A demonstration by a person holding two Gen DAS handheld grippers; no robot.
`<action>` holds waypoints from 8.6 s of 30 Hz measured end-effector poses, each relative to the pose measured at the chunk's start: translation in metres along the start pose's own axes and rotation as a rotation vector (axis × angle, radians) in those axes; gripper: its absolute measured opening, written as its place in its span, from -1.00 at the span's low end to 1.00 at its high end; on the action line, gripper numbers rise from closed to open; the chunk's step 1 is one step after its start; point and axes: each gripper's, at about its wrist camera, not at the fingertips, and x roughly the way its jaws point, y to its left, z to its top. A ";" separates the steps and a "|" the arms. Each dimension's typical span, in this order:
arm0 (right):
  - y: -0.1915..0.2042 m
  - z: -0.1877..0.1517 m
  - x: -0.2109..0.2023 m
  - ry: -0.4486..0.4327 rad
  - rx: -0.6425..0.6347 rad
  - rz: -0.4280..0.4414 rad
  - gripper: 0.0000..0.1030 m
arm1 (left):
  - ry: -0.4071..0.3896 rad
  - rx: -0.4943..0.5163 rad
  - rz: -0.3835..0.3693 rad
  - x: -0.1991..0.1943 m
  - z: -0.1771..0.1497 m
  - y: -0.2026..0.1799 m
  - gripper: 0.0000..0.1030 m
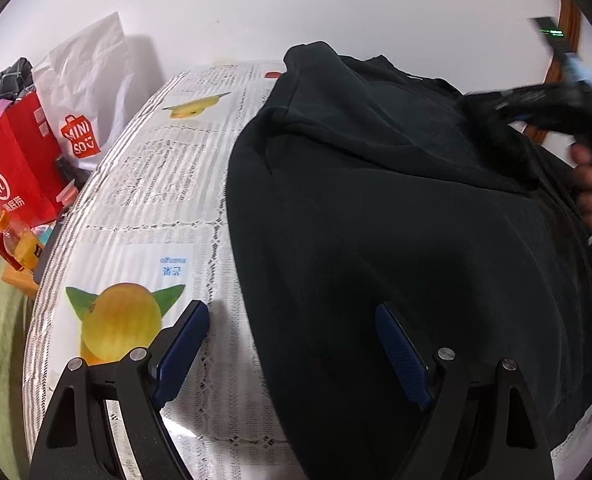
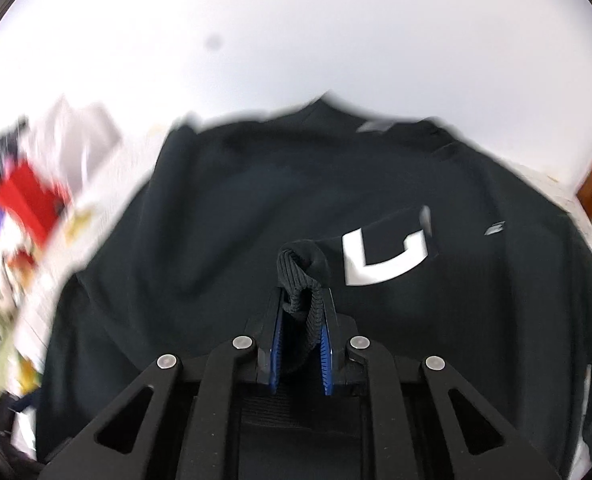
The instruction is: Fold small clothes
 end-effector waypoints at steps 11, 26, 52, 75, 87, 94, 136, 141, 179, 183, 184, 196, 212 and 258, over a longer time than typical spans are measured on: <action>-0.171 -0.024 -0.062 -0.039 0.196 -0.282 -0.60 | 0.013 -0.019 0.021 -0.004 0.002 0.003 0.63; -0.005 0.024 -0.030 -0.082 -0.128 -0.073 -0.04 | -0.096 -0.037 0.086 -0.026 0.061 0.021 0.53; 0.175 0.144 0.186 -0.058 -0.213 0.502 -1.00 | -0.173 0.031 -0.054 0.059 0.120 0.024 -0.84; 0.192 0.122 0.206 0.169 -0.422 0.326 -0.77 | -0.159 -0.007 -0.094 0.064 0.125 0.027 -0.57; 0.216 0.123 0.225 0.115 -0.376 0.297 -0.75 | -0.131 -0.093 -0.051 0.066 0.123 0.047 -0.80; 0.153 0.123 0.158 0.032 -0.281 0.302 -0.33 | -0.103 -0.044 -0.053 0.056 0.121 0.046 -0.40; -0.215 -0.033 0.028 0.126 0.099 -0.125 -0.46 | 0.007 -0.038 0.065 0.084 0.124 0.030 0.00; -0.206 -0.052 -0.030 0.032 0.084 -0.114 -0.18 | 0.045 -0.065 0.026 0.069 0.117 0.033 0.12; -0.324 -0.197 -0.241 -0.161 0.238 -0.567 -0.74 | 0.023 -0.029 0.151 -0.038 -0.009 0.005 0.44; -0.261 -0.141 -0.245 -0.236 0.132 -0.501 -0.75 | 0.006 -0.026 0.126 -0.031 -0.012 0.012 0.44; -0.247 -0.127 -0.241 -0.249 0.109 -0.484 -0.75 | 0.008 -0.026 0.125 -0.029 -0.013 0.015 0.44; -0.002 -0.017 -0.127 -0.321 -0.192 -0.184 -0.74 | -0.010 -0.059 0.055 -0.019 -0.025 0.025 0.44; -0.032 -0.044 -0.036 -0.067 -0.046 0.029 0.45 | -0.012 -0.053 0.009 -0.035 -0.026 0.032 0.44; -0.236 -0.103 -0.048 -0.136 0.151 -0.091 -0.24 | -0.083 0.334 0.067 0.097 0.152 -0.233 -0.82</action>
